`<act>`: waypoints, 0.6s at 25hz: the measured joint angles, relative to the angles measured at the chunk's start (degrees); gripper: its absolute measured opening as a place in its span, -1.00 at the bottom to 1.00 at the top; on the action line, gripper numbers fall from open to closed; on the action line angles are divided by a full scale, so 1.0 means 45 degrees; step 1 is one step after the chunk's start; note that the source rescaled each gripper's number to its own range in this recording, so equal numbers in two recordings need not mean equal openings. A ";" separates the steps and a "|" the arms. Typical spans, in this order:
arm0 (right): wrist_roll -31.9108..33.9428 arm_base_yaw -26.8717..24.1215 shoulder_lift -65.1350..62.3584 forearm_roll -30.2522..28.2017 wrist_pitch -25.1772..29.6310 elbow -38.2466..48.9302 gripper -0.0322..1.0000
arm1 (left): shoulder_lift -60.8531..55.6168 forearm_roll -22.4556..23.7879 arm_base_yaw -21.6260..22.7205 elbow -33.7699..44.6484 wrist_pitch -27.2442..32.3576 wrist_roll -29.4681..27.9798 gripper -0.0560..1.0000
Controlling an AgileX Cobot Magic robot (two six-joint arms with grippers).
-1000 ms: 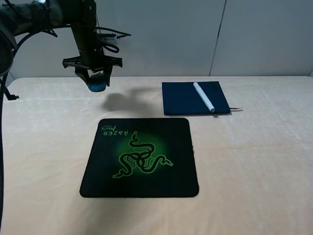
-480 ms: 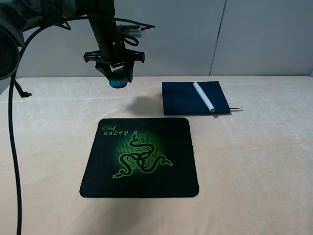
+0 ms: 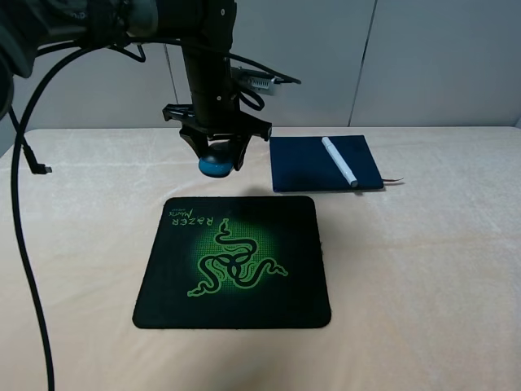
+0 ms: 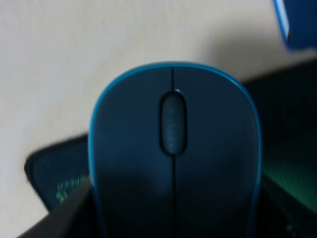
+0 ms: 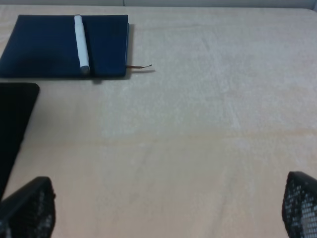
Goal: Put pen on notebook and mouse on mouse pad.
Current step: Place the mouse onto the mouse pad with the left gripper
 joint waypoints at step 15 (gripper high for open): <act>0.0000 0.0000 0.0000 0.0000 0.0000 0.0000 1.00 | -0.1703 0.0064 -0.1275 0.5169 -0.1912 -0.0436 -0.88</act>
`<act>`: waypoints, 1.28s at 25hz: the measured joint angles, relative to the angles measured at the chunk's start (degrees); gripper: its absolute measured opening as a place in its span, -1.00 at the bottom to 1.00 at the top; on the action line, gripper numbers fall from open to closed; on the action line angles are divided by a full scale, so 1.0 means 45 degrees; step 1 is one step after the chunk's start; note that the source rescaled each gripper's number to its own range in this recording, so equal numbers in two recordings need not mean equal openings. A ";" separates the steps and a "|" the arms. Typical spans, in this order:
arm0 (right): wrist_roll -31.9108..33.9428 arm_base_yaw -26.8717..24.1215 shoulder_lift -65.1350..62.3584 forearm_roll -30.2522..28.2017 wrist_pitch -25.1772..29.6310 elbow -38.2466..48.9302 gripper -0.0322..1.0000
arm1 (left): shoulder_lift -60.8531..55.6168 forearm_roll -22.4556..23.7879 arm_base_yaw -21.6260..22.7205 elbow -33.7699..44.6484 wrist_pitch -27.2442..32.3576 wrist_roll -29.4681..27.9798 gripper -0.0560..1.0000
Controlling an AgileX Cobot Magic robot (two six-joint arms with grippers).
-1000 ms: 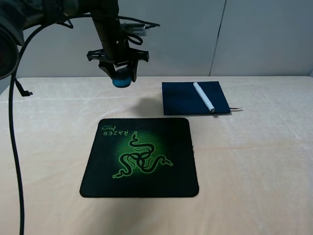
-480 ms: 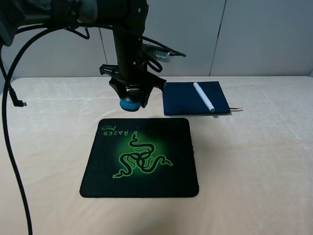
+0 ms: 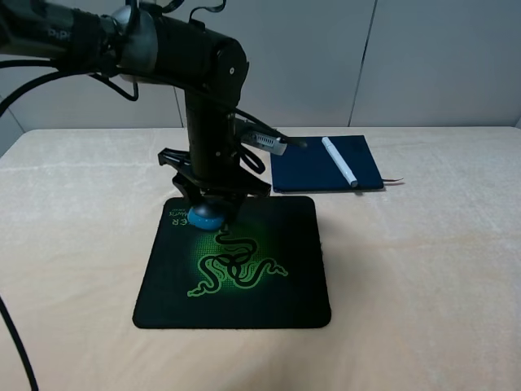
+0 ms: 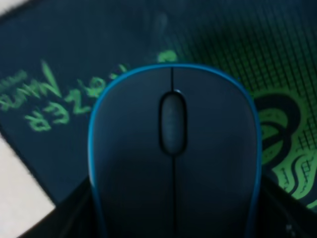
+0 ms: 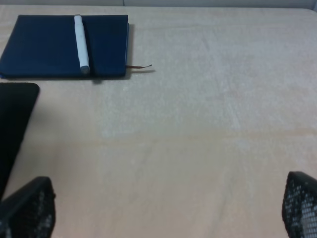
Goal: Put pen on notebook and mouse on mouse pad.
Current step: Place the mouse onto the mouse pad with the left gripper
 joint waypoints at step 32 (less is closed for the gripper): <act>0.0000 0.0000 0.0000 0.0000 0.0000 0.0000 1.00 | -0.0187 -0.0630 -0.0722 0.2883 -0.3037 0.0545 0.86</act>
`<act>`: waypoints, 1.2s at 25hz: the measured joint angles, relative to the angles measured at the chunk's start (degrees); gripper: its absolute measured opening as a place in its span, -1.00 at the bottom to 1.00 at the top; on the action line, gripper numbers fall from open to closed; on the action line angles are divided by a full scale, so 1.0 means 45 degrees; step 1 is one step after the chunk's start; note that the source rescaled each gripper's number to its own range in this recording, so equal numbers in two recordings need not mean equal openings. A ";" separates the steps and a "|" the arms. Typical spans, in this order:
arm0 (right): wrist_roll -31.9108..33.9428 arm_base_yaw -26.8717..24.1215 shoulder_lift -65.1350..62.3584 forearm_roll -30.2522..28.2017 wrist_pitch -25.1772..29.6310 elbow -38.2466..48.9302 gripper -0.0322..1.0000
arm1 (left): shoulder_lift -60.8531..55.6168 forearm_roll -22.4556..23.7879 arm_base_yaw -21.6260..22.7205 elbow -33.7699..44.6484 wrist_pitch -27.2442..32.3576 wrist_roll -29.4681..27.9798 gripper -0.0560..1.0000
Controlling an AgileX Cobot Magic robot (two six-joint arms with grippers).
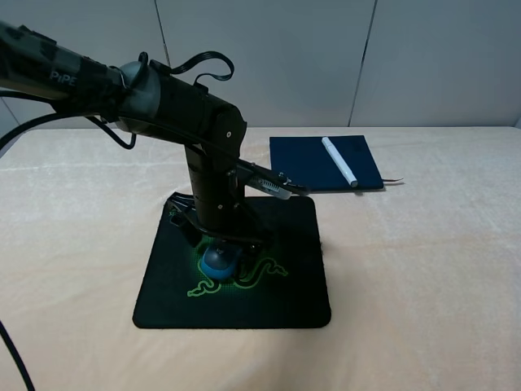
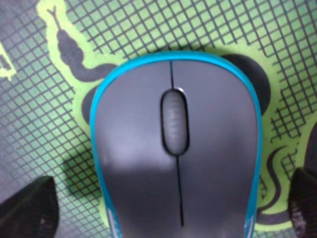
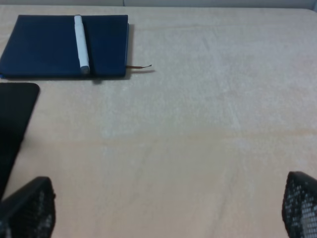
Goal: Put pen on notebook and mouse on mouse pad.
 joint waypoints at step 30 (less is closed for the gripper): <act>0.0000 0.0000 0.0000 0.0000 0.0000 0.0000 1.00 | -0.6682 -0.0315 -0.0038 0.0011 0.2570 0.0039 1.00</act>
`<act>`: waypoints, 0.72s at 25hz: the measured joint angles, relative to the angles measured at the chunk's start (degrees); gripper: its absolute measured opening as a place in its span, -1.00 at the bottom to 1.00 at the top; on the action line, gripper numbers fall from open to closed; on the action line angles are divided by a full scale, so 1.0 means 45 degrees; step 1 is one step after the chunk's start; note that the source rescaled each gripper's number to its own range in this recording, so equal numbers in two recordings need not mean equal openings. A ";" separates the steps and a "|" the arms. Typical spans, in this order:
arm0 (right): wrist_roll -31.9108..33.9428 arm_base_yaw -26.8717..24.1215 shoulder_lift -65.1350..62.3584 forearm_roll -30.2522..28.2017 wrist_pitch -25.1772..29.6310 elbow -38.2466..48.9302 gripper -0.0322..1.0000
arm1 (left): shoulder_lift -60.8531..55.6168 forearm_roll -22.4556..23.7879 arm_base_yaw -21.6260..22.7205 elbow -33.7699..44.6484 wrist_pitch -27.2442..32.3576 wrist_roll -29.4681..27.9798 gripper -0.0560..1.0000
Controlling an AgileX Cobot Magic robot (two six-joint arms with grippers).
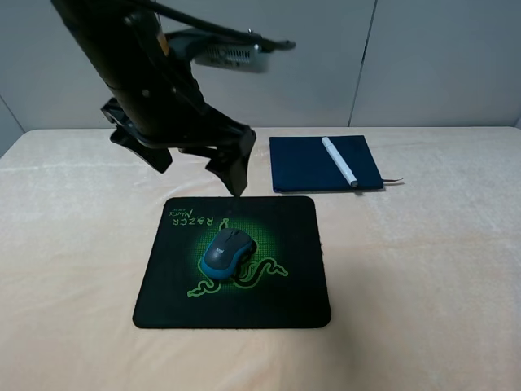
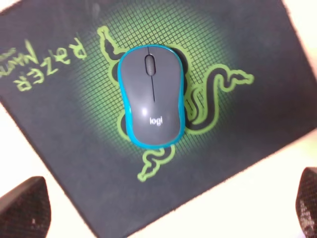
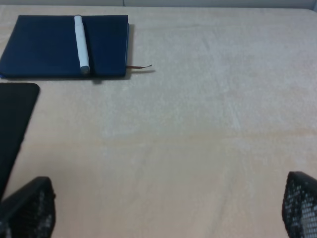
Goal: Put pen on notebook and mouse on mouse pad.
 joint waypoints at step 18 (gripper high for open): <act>0.0000 0.0000 0.0000 0.0000 0.0000 0.0000 1.00 | -0.4065 0.0688 0.0000 0.0014 0.1770 0.0500 1.00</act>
